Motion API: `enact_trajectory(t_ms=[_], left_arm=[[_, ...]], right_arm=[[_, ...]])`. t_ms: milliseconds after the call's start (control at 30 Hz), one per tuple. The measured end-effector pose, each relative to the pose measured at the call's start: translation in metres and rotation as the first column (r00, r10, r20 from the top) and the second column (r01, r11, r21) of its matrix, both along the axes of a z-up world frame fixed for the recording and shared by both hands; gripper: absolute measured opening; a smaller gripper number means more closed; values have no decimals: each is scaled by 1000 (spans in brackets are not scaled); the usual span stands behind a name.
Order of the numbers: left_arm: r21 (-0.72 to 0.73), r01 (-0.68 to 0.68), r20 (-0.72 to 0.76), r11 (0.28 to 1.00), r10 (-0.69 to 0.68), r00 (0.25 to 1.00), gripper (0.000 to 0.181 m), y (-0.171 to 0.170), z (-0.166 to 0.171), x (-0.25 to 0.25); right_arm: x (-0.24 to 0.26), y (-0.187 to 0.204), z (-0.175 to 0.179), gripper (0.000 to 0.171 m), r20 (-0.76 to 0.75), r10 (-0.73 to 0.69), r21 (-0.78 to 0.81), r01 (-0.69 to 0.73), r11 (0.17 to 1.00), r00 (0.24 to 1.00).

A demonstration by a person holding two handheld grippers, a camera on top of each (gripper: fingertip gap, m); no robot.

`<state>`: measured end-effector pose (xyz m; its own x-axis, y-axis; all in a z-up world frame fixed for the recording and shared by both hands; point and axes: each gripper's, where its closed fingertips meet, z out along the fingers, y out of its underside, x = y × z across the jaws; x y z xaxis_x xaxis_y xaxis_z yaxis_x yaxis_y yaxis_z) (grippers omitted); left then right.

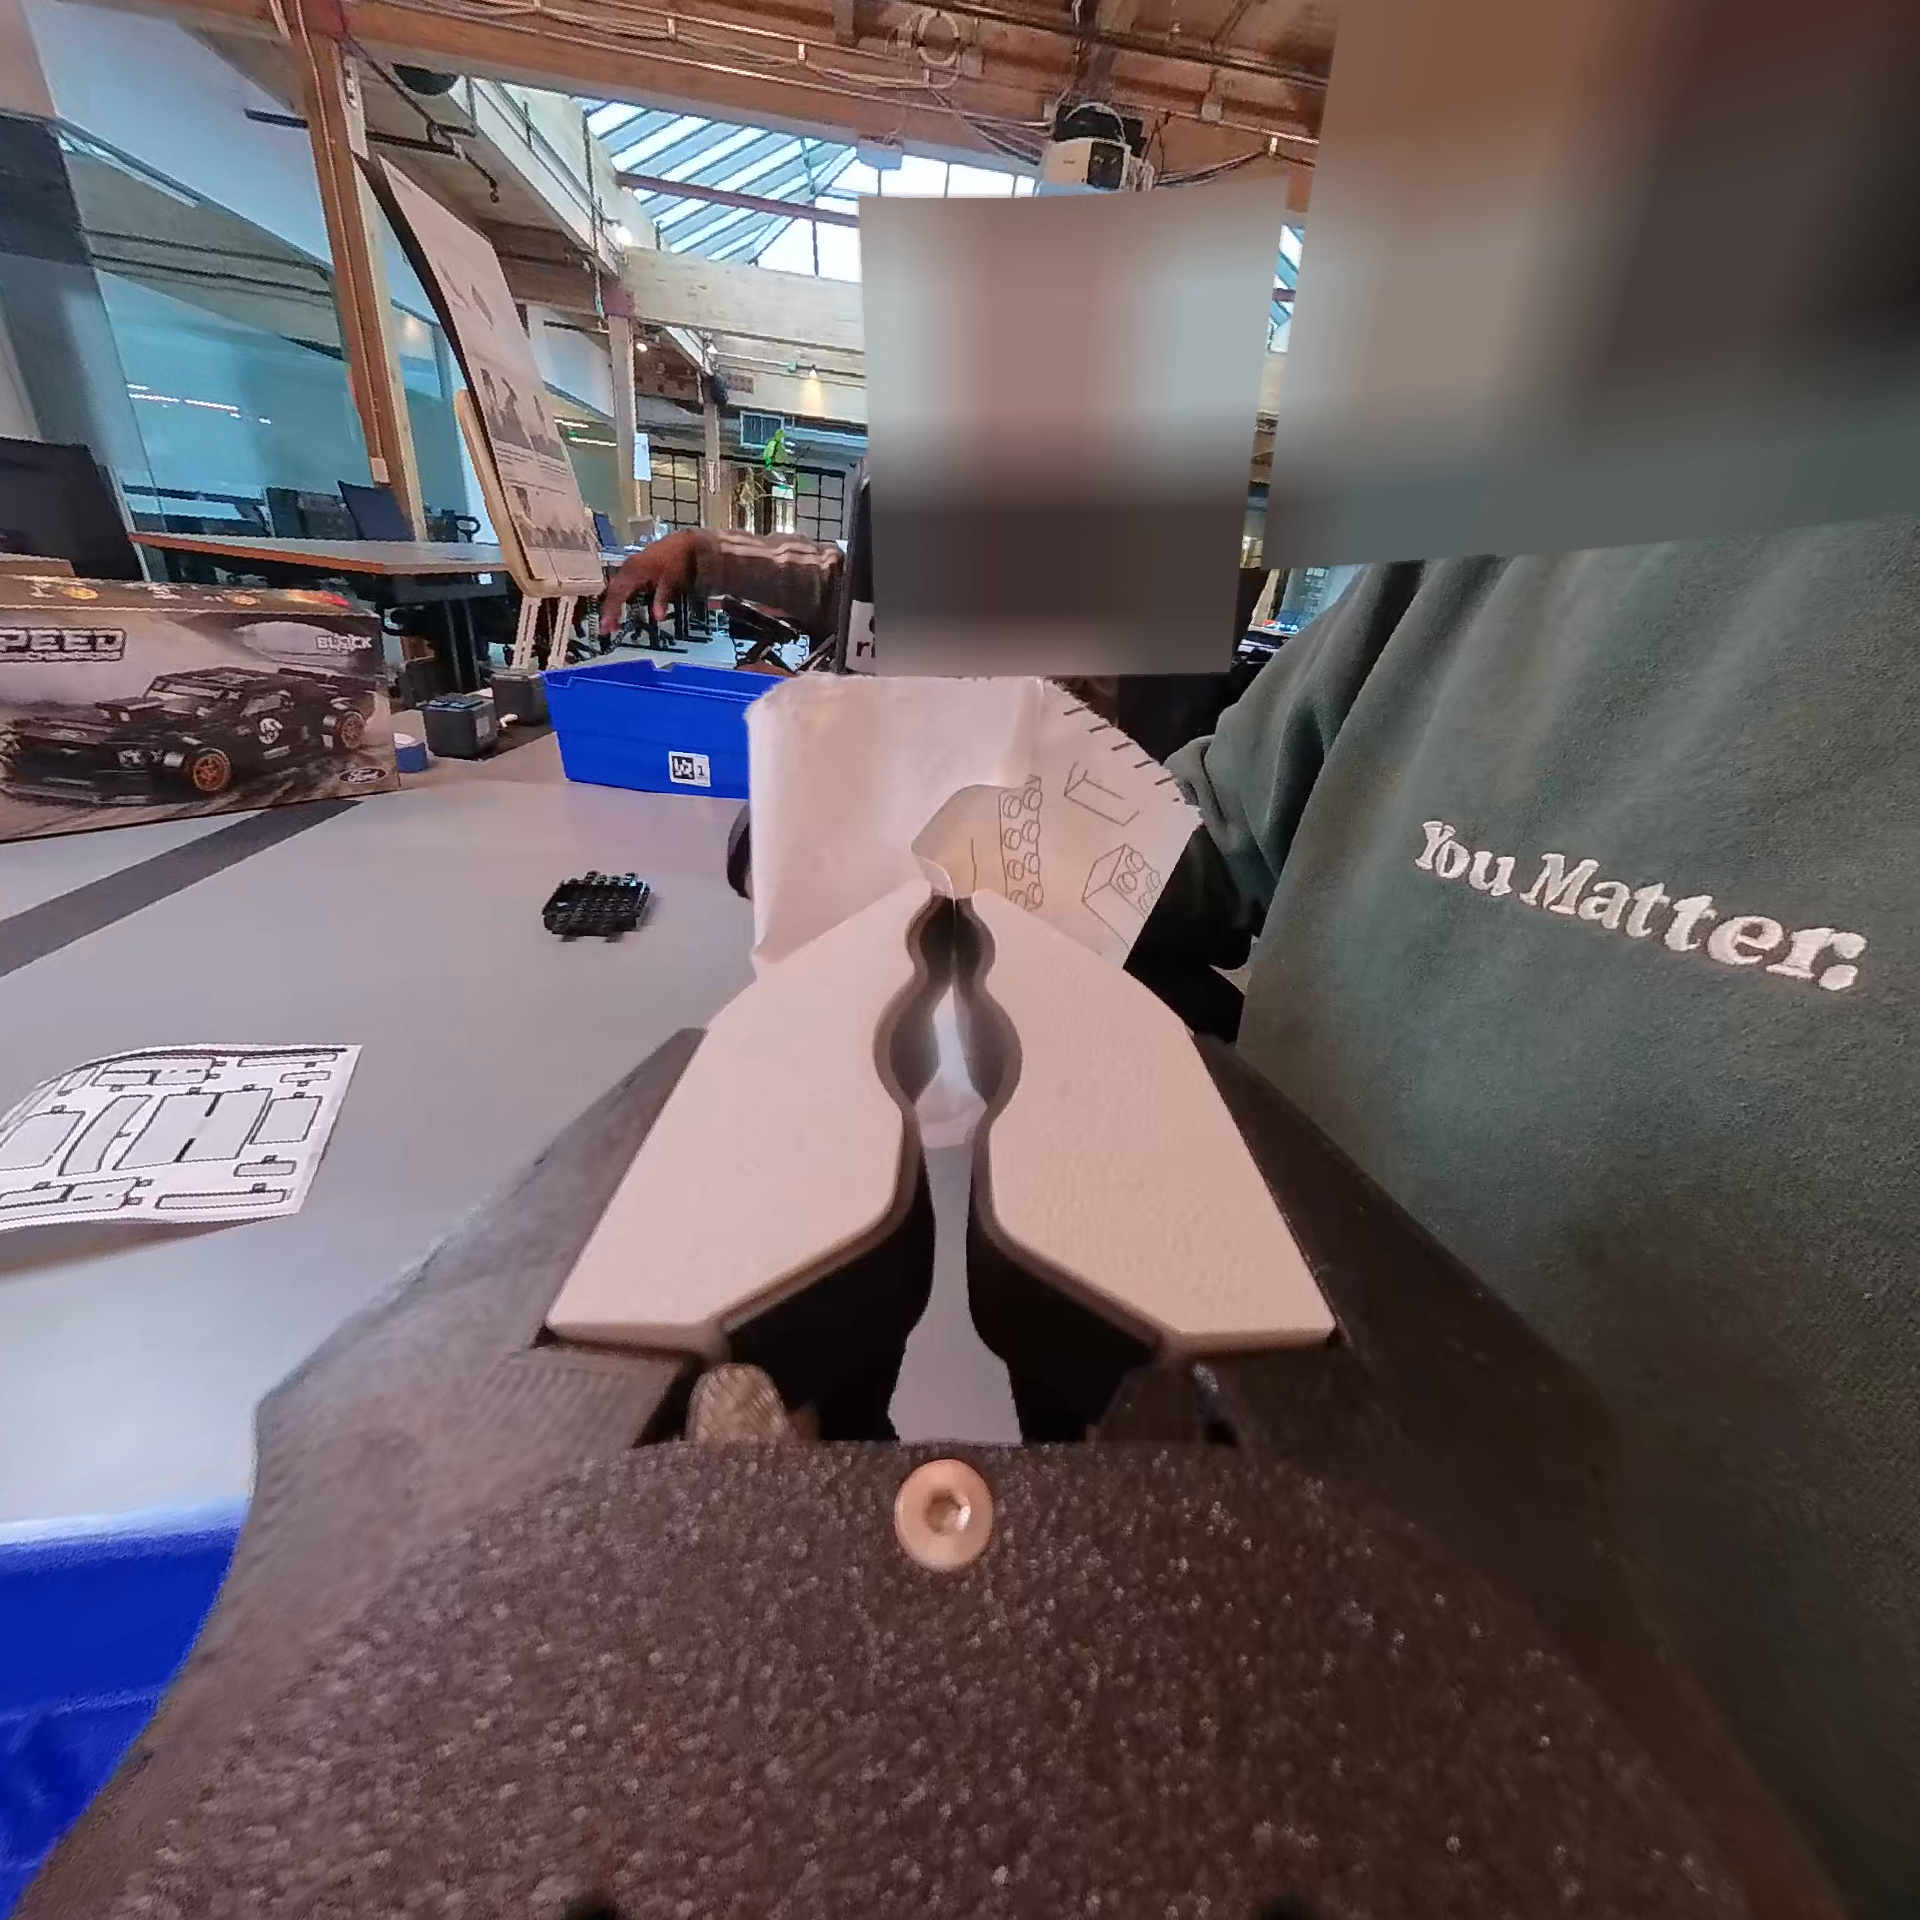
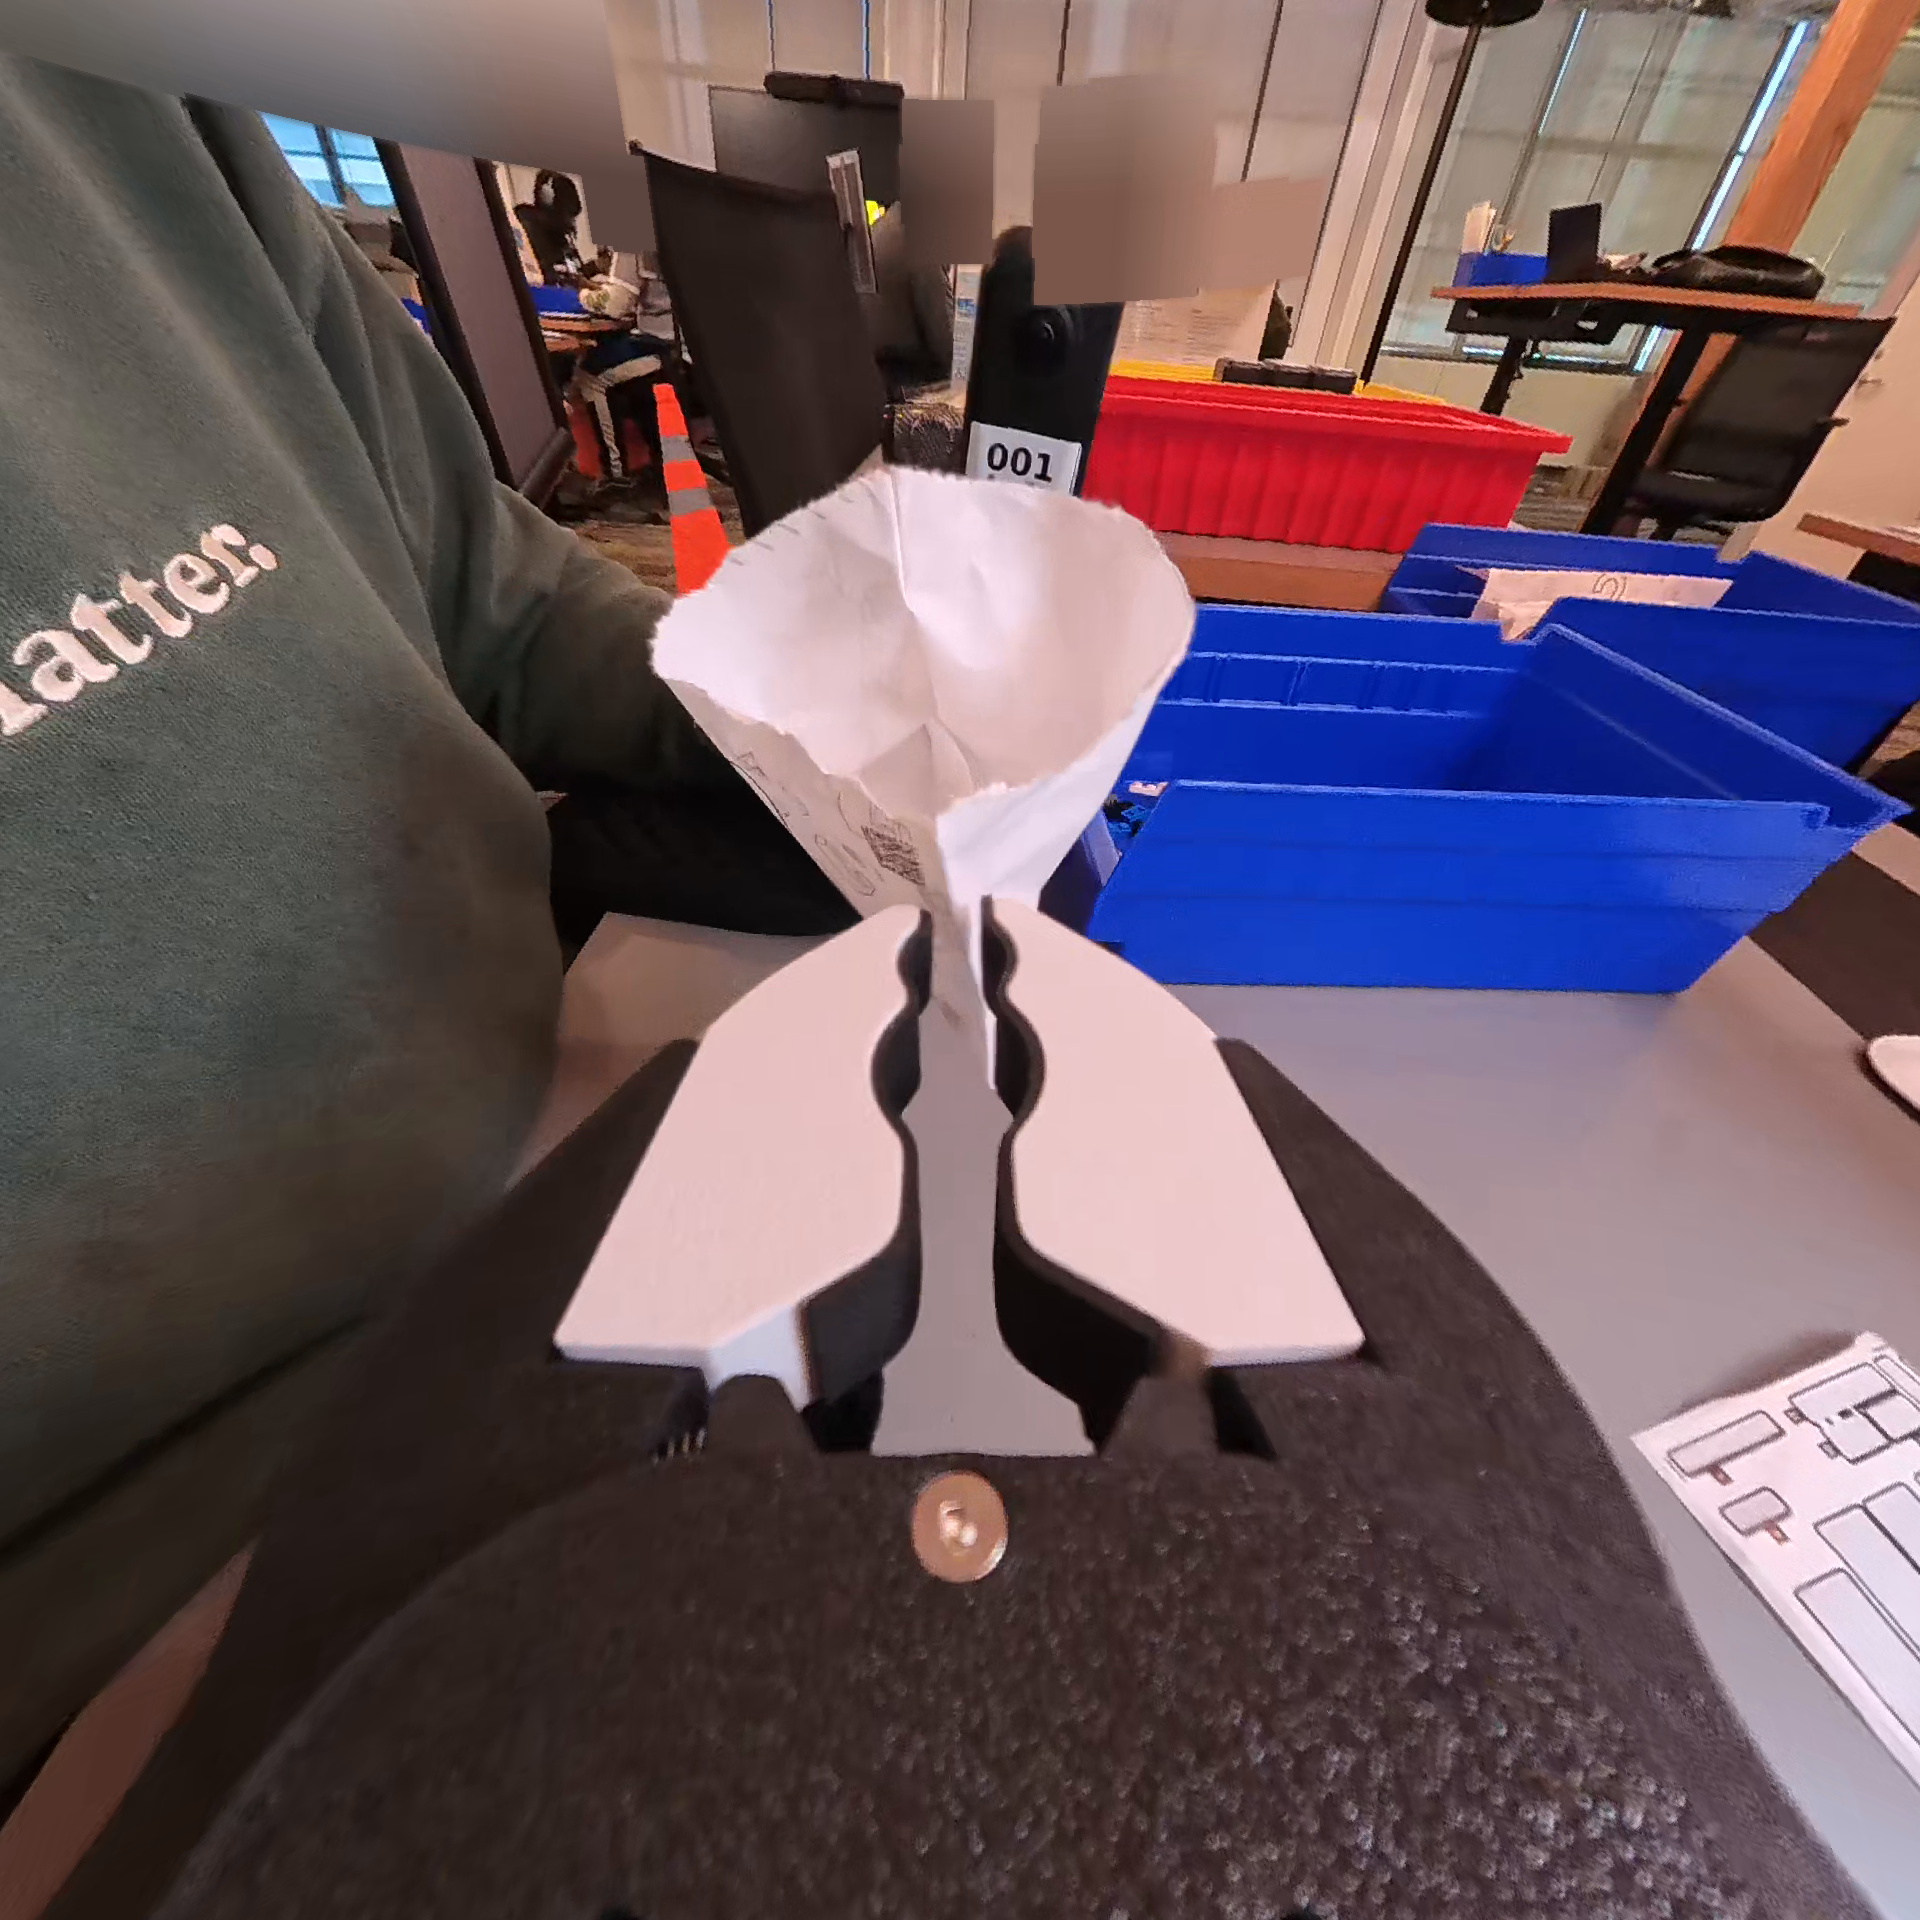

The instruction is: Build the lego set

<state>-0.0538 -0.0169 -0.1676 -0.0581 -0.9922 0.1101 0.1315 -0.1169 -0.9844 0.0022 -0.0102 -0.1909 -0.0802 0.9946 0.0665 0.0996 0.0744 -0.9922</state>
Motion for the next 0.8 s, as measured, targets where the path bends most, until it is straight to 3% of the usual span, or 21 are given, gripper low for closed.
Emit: enact_trajectory(t_ms=[167,233,300,367,467,500,567,667,767,800], left_arm=[[-5,-42,-12,999,42,999,1,8,0,-3],[-18,-118,-43,993,117,992,21,18,5,-11],[-28,-254,-113,967,250,962,23,34,16,-32],[-8,-476,-234,880,461,856,25,61,25,-72],[73,-762,-535,644,670,515,27,105,12,-163],[93,-810,-616,579,673,410,30,116,5,-194],[38,-863,-727,505,606,323,30,135,-13,-238],[-101,-898,-845,429,439,305,36,157,-50,-276],[-123,-915,-915,385,312,254,40,176,-83,-293],[-193,-905,-915,380,265,306,40,181,-89,-288]], right_arm=[[3,0,1,0,6,-9,7,9,1000,1000],[7,4,0,0,26,-23,-6,24,1000,999],[12,12,-4,0,60,-77,14,76,997,995],[18,21,-9,0,99,-130,26,128,991,986],[21,32,-22,0,165,-183,30,180,983,969],[21,33,-26,0,181,-190,26,188,982,965],[19,36,-33,0,209,-203,30,201,979,957],[18,37,-45,0,263,-224,55,217,975,939],[16,34,-52,0,286,-219,50,214,976,933],[16,33,-54,0,291,-218,53,212,976,931]])
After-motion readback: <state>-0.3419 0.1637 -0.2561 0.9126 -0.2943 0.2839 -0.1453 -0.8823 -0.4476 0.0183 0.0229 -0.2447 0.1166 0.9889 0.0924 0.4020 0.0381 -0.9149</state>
